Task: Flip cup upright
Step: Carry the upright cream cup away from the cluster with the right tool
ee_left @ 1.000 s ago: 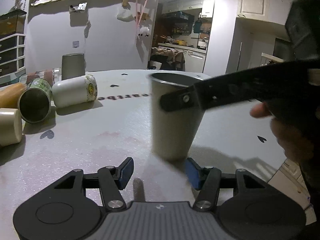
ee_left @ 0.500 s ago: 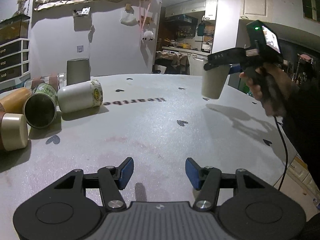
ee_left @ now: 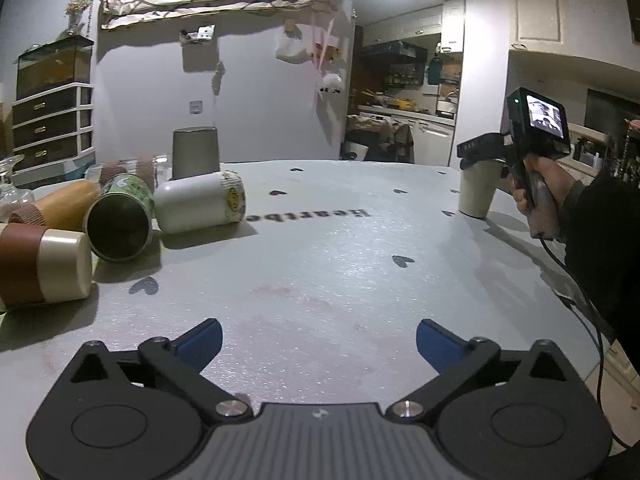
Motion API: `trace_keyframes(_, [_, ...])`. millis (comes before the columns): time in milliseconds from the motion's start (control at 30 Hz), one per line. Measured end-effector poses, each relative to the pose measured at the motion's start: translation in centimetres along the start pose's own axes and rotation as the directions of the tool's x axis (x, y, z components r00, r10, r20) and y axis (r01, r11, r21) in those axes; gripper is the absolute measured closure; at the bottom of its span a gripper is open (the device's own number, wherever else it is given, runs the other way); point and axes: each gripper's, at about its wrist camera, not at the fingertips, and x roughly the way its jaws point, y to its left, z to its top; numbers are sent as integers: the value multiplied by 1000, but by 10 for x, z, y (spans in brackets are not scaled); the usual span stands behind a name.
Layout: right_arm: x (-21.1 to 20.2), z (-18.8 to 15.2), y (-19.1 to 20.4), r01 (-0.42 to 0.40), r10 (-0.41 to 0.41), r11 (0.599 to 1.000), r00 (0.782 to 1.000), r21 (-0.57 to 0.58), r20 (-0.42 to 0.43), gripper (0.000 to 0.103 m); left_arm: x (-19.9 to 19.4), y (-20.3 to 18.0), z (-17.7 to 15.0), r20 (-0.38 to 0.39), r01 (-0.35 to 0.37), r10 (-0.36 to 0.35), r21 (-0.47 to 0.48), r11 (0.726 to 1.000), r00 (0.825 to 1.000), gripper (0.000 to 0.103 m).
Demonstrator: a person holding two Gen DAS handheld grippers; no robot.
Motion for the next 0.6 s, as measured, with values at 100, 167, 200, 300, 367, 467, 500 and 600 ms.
trace_keyframes(100, [0, 0, 5, 5, -5, 1000, 1000, -20, 3, 27, 0, 0, 0, -2, -1, 1, -1, 1000, 1000, 0])
trace_keyframes(167, [-1, 1, 5, 9, -9, 1000, 1000, -19, -1, 26, 0, 0, 0, -1, -2, 2, 1, 1000, 1000, 0])
trace_keyframes(200, [0, 2, 4, 10, -10, 1000, 1000, -16, -10, 22, -1, 0, 0, -1, -4, 4, 2, 1000, 1000, 0])
trace_keyframes(300, [-5, 1, 2, -3, 2, 1000, 1000, -8, -21, 18, 0, 1, 1, 3, -12, 12, 4, 1000, 1000, 0])
trace_keyframes(367, [-11, 1, 0, 1, -1, 1000, 1000, -4, -28, 14, -1, 2, 3, 10, -22, 22, 4, 1000, 1000, 0])
trace_keyframes(467, [-32, -3, -5, -29, 29, 999, 999, 16, -26, 14, -3, 4, 6, 26, -36, 36, -2, 999, 999, 0])
trace_keyframes(500, [-45, -6, -6, -50, 50, 999, 999, 18, -16, 14, -4, 5, 7, 32, -42, 42, -6, 999, 999, 0])
trace_keyframes(600, [-82, -19, -6, -107, 107, 994, 994, 5, 28, 11, -6, 6, 10, 43, -64, 64, -10, 998, 997, 0])
